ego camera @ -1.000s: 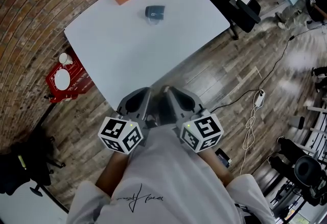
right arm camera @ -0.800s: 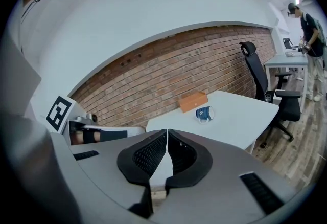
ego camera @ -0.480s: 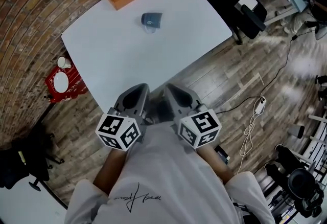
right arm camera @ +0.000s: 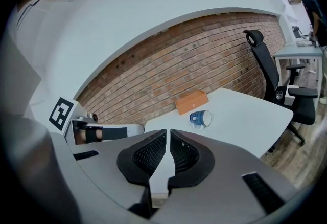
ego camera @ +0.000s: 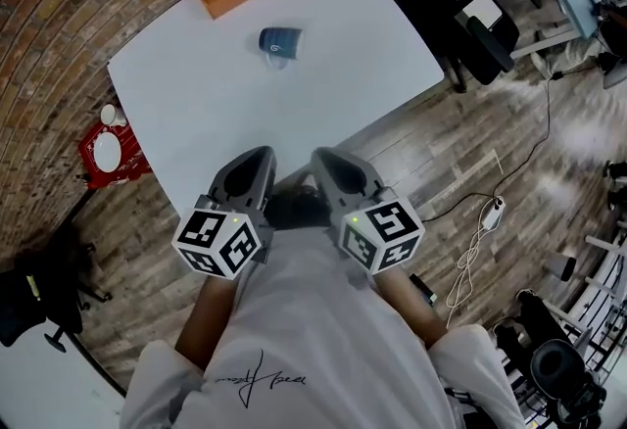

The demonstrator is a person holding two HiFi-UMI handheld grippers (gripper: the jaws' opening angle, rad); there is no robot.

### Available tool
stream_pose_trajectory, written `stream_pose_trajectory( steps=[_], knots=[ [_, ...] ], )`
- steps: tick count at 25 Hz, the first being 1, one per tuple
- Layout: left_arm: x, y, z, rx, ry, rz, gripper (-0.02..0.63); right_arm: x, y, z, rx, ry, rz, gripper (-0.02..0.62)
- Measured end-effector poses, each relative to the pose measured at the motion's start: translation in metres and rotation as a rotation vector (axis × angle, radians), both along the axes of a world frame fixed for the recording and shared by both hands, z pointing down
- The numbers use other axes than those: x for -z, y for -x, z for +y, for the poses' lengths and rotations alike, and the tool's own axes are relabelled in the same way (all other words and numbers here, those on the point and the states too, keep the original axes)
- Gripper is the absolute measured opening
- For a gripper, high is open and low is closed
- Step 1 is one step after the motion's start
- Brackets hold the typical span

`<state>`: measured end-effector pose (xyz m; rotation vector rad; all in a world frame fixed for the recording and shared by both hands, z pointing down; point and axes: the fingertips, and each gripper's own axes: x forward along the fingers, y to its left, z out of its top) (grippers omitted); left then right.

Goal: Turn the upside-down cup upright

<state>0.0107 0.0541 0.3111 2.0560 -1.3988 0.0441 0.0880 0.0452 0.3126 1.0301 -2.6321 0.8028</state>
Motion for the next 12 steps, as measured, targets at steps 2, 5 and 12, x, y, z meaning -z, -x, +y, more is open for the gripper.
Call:
stream_pose_trajectory(
  steps=[2,5,12],
  knots=[
    [-0.001,0.0,-0.003,0.012,0.001,0.003,0.009,-0.001,-0.004,-0.005,-0.004,0.007,-0.008,0.021],
    [0.0,0.001,-0.007,0.021,-0.002,0.001,0.009,0.0,-0.007,-0.013,-0.006,0.01,-0.021,0.021],
    [-0.002,0.006,-0.019,0.031,-0.003,-0.008,0.009,0.0,-0.006,-0.024,0.0,0.017,-0.037,0.021]
  ],
)
